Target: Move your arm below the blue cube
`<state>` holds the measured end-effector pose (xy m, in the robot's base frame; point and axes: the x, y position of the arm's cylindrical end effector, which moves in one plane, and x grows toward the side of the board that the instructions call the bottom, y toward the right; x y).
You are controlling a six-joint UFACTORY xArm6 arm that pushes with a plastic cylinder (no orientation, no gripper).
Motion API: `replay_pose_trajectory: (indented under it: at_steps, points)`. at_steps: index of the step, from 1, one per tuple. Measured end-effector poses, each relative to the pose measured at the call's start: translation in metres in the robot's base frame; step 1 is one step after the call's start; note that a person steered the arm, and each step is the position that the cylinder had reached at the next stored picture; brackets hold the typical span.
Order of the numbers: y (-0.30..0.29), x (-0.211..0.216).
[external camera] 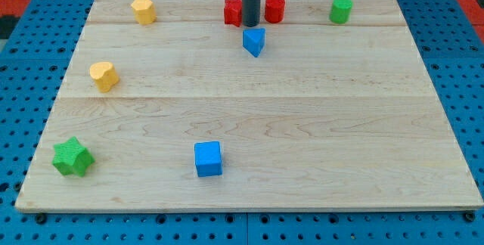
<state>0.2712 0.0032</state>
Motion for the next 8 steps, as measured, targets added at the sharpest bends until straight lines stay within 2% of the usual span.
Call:
replay_pose_trajectory:
  at_steps: [2,5,8]
  points:
    - [-0.001,-0.008]
    - [0.069,0.027]
    - [0.084,0.054]
